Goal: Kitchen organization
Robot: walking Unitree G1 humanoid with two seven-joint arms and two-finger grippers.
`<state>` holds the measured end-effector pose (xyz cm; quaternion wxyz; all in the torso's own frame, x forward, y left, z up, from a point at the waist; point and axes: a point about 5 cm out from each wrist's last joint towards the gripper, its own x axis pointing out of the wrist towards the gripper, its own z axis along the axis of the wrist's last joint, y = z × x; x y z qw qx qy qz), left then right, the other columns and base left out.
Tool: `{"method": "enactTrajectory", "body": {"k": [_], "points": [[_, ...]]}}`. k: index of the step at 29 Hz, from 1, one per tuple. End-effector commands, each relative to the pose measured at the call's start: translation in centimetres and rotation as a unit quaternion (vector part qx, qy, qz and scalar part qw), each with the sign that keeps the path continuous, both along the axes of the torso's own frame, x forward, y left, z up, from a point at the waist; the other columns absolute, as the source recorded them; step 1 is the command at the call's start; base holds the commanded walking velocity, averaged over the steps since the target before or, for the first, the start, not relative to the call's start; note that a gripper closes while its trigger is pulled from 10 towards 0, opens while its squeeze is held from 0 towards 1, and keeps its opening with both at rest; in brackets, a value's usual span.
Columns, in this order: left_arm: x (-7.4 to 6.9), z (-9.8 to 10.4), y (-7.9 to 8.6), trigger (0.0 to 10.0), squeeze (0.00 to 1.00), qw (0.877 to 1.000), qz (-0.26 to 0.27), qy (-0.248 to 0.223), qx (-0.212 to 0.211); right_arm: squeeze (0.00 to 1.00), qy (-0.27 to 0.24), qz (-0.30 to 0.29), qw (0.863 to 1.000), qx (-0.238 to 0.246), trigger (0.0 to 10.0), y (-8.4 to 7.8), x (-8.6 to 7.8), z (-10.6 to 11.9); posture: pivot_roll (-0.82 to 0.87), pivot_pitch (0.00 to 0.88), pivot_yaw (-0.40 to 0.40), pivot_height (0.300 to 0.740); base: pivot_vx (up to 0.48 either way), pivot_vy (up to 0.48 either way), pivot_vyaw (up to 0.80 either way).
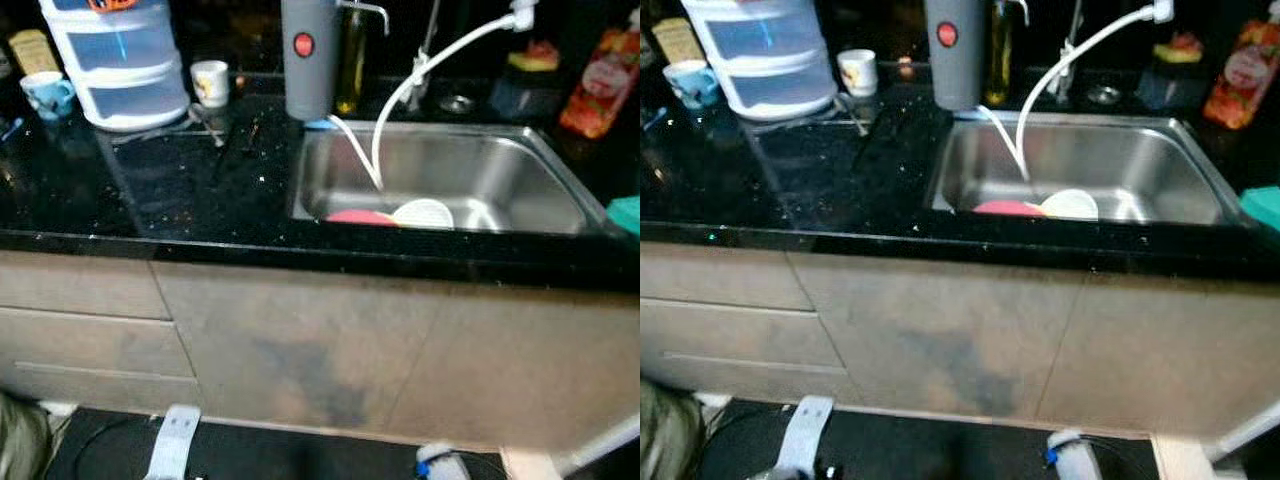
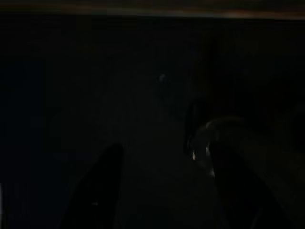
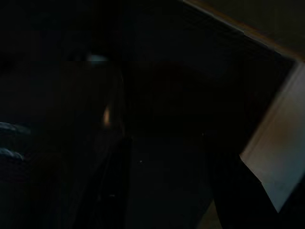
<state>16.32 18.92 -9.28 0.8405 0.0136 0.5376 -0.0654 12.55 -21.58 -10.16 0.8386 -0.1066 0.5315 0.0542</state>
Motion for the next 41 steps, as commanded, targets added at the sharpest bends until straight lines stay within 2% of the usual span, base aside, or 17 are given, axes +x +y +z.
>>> {"method": "enactTrajectory", "body": {"k": [1, 6, 24, 31, 41], "points": [[-1.3, -0.5, 0.5, 10.0, 0.0, 1.0, 0.007, 0.017, 0.015, 0.0, -0.012, -0.001, 1.0, -0.006, 10.0, -0.6, 0.8, 0.4, -0.06, 0.0, 0.017, 0.74, 0.0, 0.0, 0.8], [-1.5, -0.6, 0.7, 10.0, 0.0, 1.0, 0.012, 0.016, 0.018, 0.0, -0.012, 0.0, 1.0, -0.011, 10.0, -0.9, 0.9, 0.5, -0.06, 0.0, 0.017, 0.74, 0.0, 0.0, 0.79], [-0.6, -0.2, 0.8, 10.0, 0.0, 0.999, 0.046, -0.006, 0.007, 0.0, -0.004, -0.015, 1.0, -0.025, 10.0, -1.2, 0.6, 0.4, -0.05, 0.0, 0.015, 0.74, 0.04, 0.0, 0.0], [-0.3, 0.1, 1.5, 10.0, 0.0, 0.999, 0.045, -0.009, 0.01, 0.0, 0.004, -0.007, 1.0, -0.026, 10.0, -1.1, 0.5, 0.3, -0.05, 0.0, 0.016, 0.74, 0.069, 0.0, -0.76], [-0.4, 0.1, 2.2, 10.0, 0.0, 0.999, 0.041, -0.006, 0.015, 0.0, 0.004, -0.005, 1.0, -0.025, 10.0, -1.0, 0.5, 0.3, -0.04, 0.0, 0.018, 0.74, 0.049, 0.0, 0.0]]}}
